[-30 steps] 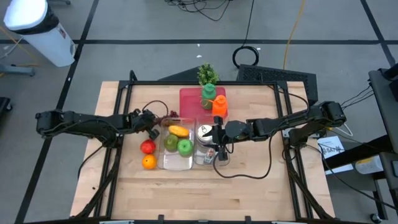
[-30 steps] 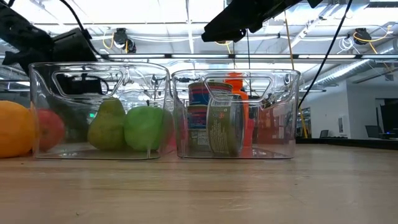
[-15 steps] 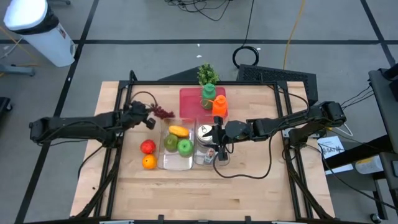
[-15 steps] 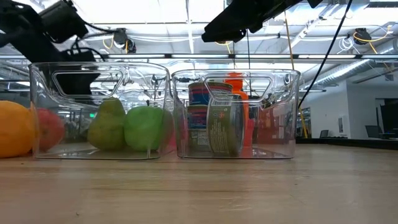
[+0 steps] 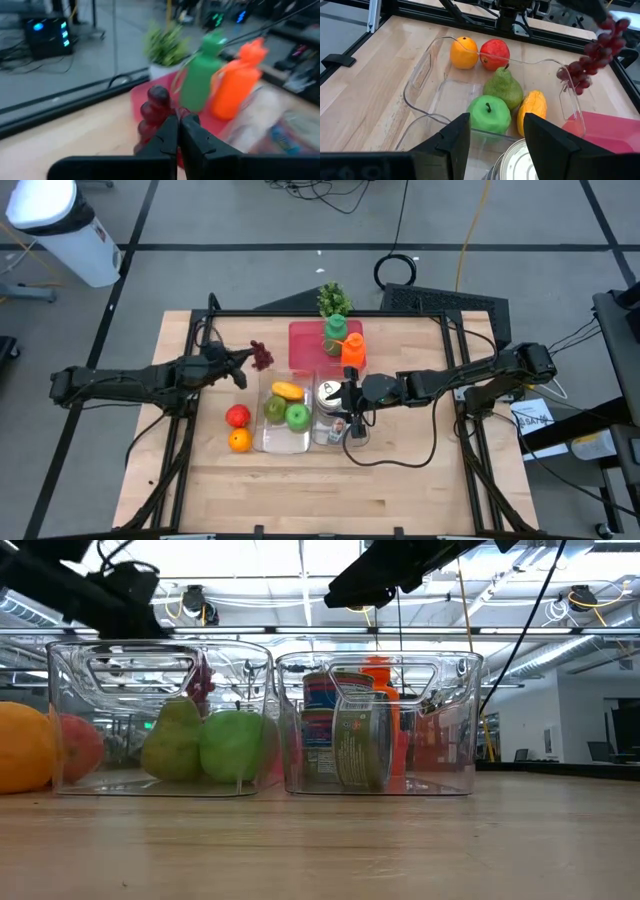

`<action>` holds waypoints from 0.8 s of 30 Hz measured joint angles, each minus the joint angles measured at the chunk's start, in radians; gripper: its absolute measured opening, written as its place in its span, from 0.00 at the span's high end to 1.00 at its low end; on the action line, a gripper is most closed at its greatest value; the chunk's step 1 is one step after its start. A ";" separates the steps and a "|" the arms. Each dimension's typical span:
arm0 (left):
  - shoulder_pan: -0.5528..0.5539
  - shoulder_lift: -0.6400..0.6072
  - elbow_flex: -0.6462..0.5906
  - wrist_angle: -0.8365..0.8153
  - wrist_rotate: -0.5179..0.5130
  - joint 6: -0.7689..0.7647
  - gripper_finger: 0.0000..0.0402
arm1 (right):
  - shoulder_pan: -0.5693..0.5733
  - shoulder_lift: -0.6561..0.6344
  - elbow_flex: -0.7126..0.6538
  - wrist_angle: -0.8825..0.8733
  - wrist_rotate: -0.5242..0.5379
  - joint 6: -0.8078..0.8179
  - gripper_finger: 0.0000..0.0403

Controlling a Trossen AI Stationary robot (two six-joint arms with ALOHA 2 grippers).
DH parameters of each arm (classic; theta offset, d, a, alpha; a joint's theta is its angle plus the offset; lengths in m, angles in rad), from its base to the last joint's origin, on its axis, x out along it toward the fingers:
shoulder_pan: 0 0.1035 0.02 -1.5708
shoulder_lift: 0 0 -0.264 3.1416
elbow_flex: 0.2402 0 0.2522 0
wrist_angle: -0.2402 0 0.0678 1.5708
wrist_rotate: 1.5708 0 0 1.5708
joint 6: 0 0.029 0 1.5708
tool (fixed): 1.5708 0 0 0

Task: Pick & Place Food Item
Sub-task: Put the red grapes into the left transparent bin

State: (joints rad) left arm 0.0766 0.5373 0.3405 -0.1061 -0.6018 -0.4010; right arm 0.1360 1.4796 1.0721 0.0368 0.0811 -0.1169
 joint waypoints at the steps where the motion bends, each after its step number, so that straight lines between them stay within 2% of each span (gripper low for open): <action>1: -0.016 -0.006 0.000 0.022 -0.002 0.008 0.99 | 0.000 0.000 0.000 0.000 0.000 0.000 0.58; 11: -0.178 -0.039 0.000 0.255 -0.012 0.104 0.98 | 0.000 0.000 0.000 0.000 0.000 0.000 0.58; 15: -0.241 -0.039 0.000 0.336 0.015 0.128 0.99 | 0.000 0.000 0.000 0.000 0.000 0.000 0.58; 24: -0.315 -0.004 0.000 0.405 0.052 0.132 0.99 | 0.000 0.000 0.000 0.004 0.000 0.000 0.58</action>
State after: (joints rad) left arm -0.2385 0.5333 0.3405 0.2987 -0.5495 -0.2688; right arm 0.1360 1.4796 1.0721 0.0410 0.0811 -0.1173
